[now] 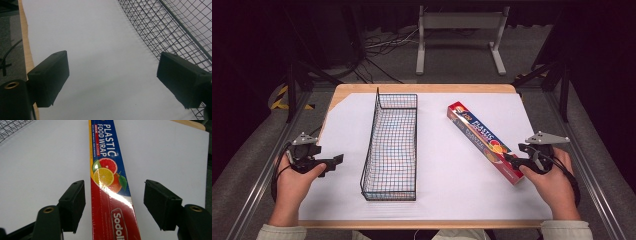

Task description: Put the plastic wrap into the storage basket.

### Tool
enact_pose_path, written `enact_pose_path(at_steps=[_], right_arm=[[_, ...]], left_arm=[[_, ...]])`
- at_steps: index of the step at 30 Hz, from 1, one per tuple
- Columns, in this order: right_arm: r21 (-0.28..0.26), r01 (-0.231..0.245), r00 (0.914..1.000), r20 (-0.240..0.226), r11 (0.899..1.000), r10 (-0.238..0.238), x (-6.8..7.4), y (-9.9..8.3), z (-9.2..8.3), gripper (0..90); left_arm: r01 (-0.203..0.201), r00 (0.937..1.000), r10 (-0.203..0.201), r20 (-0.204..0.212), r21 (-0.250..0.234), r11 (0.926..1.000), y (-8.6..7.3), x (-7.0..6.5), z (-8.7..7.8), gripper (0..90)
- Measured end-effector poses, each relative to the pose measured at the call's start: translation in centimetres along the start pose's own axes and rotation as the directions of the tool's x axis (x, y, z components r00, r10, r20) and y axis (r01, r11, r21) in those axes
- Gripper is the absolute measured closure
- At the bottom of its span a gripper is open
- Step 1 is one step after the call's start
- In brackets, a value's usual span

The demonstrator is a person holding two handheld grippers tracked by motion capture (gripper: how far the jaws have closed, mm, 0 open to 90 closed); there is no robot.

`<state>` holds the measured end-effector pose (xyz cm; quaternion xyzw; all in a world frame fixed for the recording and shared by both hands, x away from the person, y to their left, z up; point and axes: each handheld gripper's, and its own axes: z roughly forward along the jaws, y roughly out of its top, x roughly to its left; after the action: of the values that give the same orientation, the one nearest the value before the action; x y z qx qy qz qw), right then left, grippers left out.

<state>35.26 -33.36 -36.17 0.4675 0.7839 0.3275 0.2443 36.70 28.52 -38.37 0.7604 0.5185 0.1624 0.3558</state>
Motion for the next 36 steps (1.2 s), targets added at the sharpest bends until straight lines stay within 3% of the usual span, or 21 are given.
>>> enact_pose_path(at_steps=[10, 21, 26, 36], right_arm=[[0.045, 0.002, 1.0000, 0.002, 0.999, -0.002, -0.6, 2.3, 0.5, 30.4], [0.124, -0.001, 1.0000, -0.009, 0.992, 0.002, -0.9, 5.2, 3.6, 23.1], [0.157, -0.015, 0.9998, -0.009, 0.987, 0.016, -1.0, 5.6, 4.9, 21.2], [0.245, 0.007, 0.9998, -0.021, 0.969, -0.001, -0.5, 5.4, 8.0, 16.7]], left_arm=[[0.004, 1.0000, -0.004, -0.004, -0.010, 0.9999, 0.1, 0.2, -0.3, 12.2], [0.016, 0.9999, -0.016, -0.005, -0.020, 0.9997, 0.2, 0.5, -0.2, 12.0], [0.018, 0.9998, -0.019, -0.006, -0.017, 0.9997, 0.1, 0.5, -0.3, 11.9], [0.015, 0.9997, -0.016, -0.017, -0.035, 0.9993, 0.0, 0.8, -0.4, 10.2]])
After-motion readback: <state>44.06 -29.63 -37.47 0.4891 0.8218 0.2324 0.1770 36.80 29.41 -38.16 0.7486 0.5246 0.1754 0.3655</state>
